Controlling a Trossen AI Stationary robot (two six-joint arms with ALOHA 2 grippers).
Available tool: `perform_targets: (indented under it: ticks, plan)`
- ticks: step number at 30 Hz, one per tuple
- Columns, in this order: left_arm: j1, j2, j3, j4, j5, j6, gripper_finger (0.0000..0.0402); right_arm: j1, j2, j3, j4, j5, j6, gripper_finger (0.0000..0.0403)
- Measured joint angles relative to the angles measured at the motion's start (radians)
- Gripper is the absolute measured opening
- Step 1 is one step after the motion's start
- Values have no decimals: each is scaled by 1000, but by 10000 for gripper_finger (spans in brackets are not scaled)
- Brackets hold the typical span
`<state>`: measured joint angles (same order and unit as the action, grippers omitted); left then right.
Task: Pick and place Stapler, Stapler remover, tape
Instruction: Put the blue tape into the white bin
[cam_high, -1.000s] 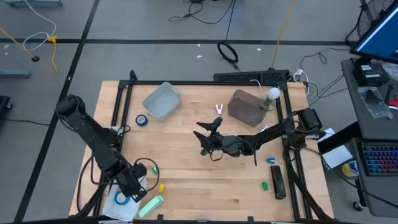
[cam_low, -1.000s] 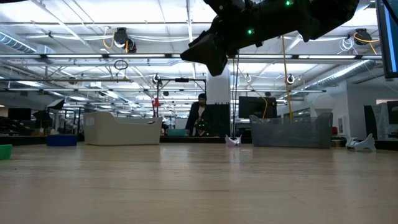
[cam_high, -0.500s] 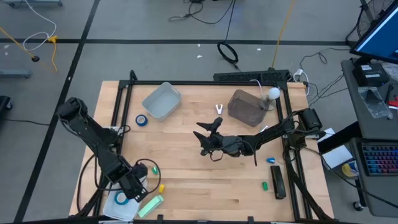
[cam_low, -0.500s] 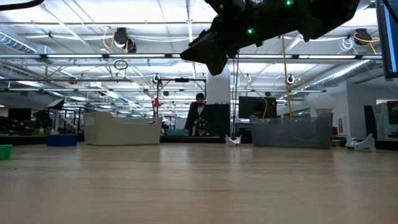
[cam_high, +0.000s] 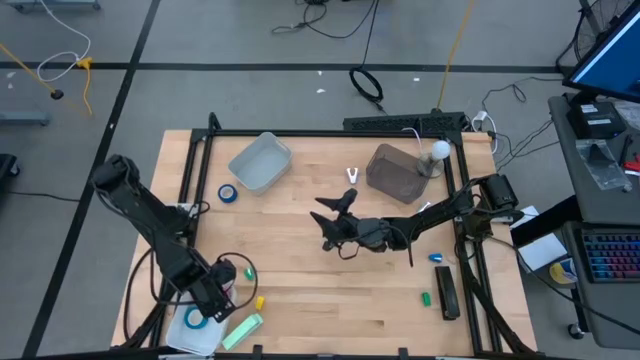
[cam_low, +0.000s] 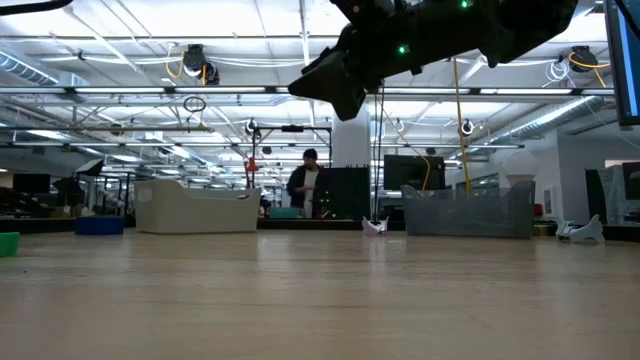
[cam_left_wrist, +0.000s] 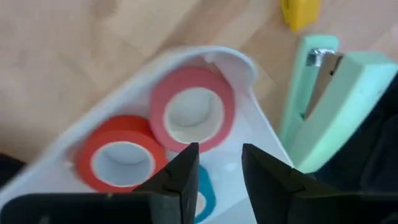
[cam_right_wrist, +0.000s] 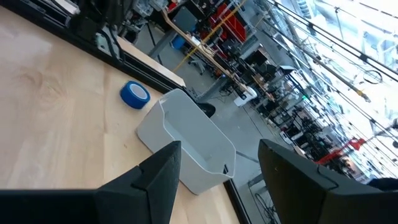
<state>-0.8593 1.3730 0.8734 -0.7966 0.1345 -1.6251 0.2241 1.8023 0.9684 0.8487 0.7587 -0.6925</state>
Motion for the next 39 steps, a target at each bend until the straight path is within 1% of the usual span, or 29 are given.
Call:
perform_targets:
  ticks: [9, 17, 19, 23, 25, 26, 28, 31, 33, 36, 39]
  plan:
    - [-16, -17, 0, -135, -9, -26, 97, 0, 0, 0, 7, -4, 0, 208]
    - [-16, -17, 0, -150, -30, -7, 97, 0, 0, 0, 8, -4, 0, 208]
    - [-16, -18, 0, -150, -14, -4, 97, 0, 0, 0, 8, -4, 0, 208]
    - [-16, -41, 2, -150, 69, -21, 97, 0, 0, 0, 8, -4, -1, 208]
    - [-16, -61, 22, -157, 81, -27, 97, 0, 0, 0, 15, -4, -2, 208]
    - [-16, -75, 39, -166, 72, -27, 97, 0, 0, 0, 17, -5, -4, 208]
    - [-16, -106, 84, -214, 8, -26, 97, 0, 0, 0, 18, -17, -5, 208]
    - [-16, -142, 147, -351, -161, 2, 97, 0, 0, 0, 19, -52, -3, 208]
    - [-5, -162, 174, -455, -270, 34, 97, 0, 0, 0, 28, -54, -5, 208]
    - [43, -182, 185, -591, -370, 101, 97, 0, 0, 0, 29, -54, -15, 208]
    - [122, -185, 185, -693, -446, 216, 97, 0, 0, 0, 32, -52, -47, 208]
